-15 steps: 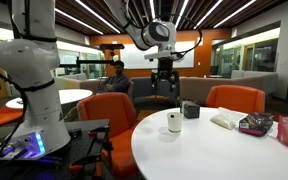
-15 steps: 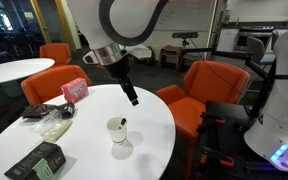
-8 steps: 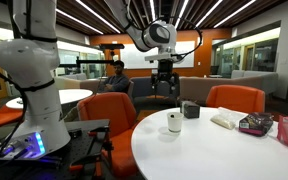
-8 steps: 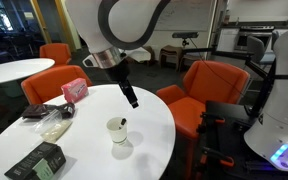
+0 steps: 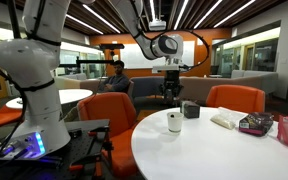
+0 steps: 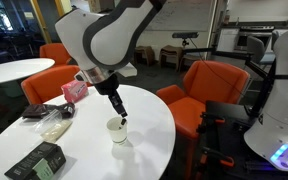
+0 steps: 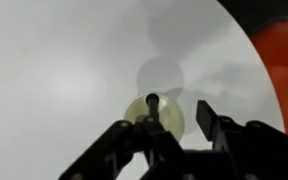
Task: Take the marker out of the cup and put it on the table
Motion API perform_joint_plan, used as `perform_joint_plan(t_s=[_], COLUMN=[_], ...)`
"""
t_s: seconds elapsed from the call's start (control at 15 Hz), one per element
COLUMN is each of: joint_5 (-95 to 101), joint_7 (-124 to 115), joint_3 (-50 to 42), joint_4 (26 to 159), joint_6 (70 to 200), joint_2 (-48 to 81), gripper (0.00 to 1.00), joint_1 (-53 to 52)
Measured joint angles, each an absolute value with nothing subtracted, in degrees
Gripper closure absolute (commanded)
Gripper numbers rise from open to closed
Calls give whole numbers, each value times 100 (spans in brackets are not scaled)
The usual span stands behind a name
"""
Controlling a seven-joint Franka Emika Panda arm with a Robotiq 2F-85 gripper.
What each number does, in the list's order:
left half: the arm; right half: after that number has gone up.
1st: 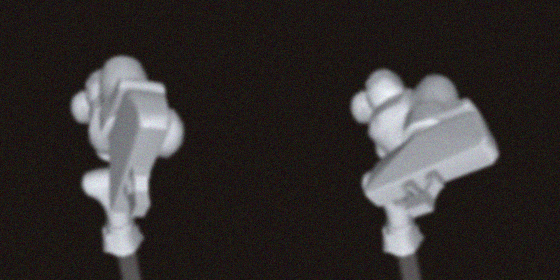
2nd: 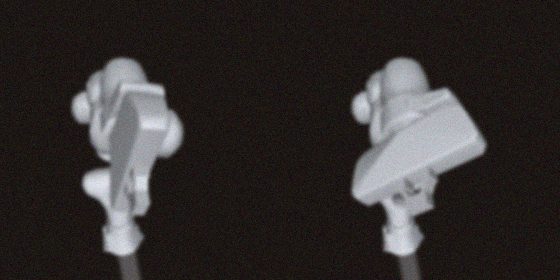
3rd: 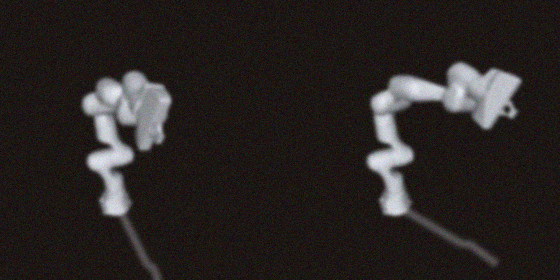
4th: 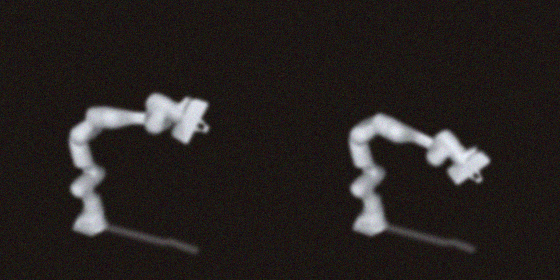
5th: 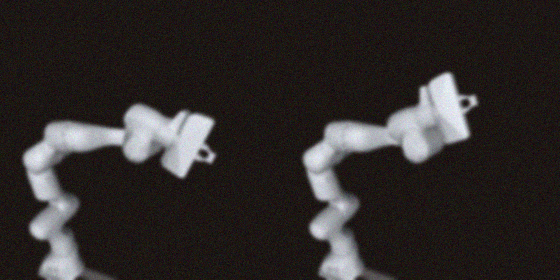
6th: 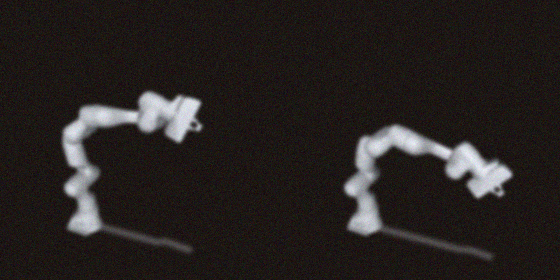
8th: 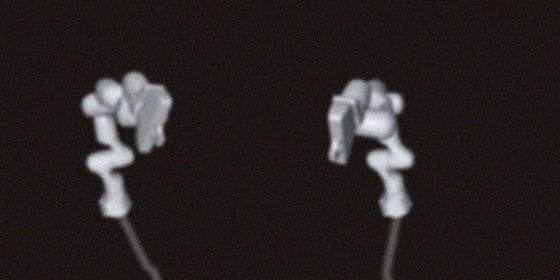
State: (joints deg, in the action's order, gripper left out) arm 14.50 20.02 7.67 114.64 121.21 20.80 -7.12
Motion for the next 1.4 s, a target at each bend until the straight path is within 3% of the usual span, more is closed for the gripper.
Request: perform_joint_plan(t_s=[0.13,0.53,0.8,0.93,1.0,1.4], joint_5=[1450,1453,1453,1453,1453,1456], joint_7=[2003,2003,2005,2007,2007,2007], joint_3=[763,747,742,742,742,742], joint_4=[11189,10445,10107,9998,9957,9830], joint_6=[12120,12046,11922,11822,11760,11370], joint_2=[2362,3163,3515,3626,3668,3800], gripper=[77,60,66,66,61,64], joint_1=[-700,-700,-702,-706,-710,-724])
